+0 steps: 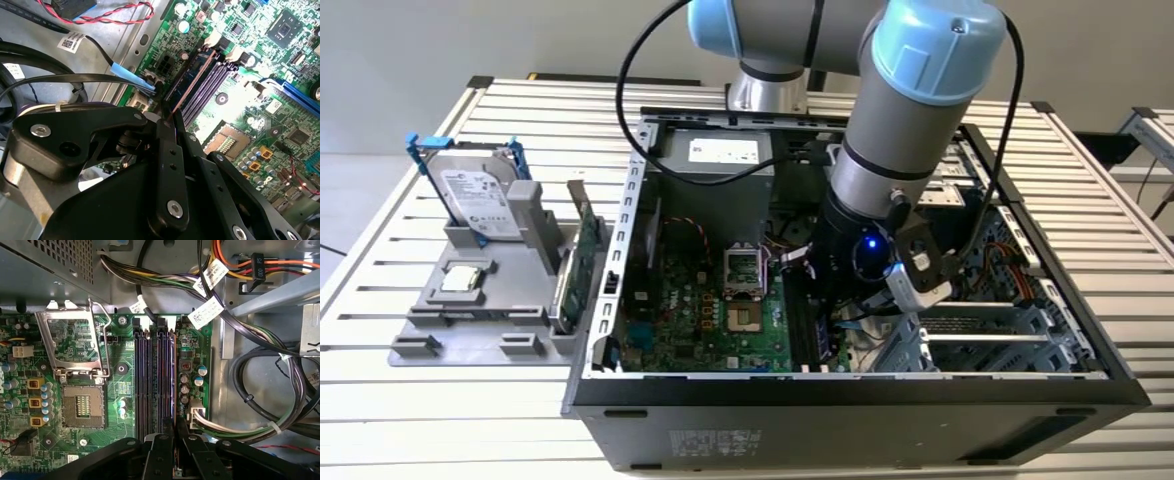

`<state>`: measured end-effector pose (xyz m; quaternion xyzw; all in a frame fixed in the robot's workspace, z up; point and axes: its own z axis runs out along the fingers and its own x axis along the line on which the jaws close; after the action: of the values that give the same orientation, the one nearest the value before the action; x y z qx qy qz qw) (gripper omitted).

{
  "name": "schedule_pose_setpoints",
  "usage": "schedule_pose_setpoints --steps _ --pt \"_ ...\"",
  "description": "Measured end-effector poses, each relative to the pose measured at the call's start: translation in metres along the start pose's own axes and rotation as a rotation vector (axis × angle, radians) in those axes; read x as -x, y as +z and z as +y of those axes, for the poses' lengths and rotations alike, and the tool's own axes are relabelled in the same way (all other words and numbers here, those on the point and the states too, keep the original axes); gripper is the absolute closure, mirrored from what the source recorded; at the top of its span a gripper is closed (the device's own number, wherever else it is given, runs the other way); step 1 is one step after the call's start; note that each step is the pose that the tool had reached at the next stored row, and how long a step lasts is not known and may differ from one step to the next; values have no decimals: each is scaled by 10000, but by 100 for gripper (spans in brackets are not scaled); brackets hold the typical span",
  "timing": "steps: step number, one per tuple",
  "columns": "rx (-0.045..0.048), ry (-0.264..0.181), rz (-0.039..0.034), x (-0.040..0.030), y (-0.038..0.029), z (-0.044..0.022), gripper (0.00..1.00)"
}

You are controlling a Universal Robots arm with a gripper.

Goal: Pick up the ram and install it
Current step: 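Insert the ram into the slot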

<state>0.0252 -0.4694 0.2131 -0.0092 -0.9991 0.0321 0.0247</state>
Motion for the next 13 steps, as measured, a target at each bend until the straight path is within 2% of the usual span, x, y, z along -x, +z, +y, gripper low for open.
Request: schedule_pose_setpoints --steps 13 --pt "-44 2 -1 0 0 -1 100"
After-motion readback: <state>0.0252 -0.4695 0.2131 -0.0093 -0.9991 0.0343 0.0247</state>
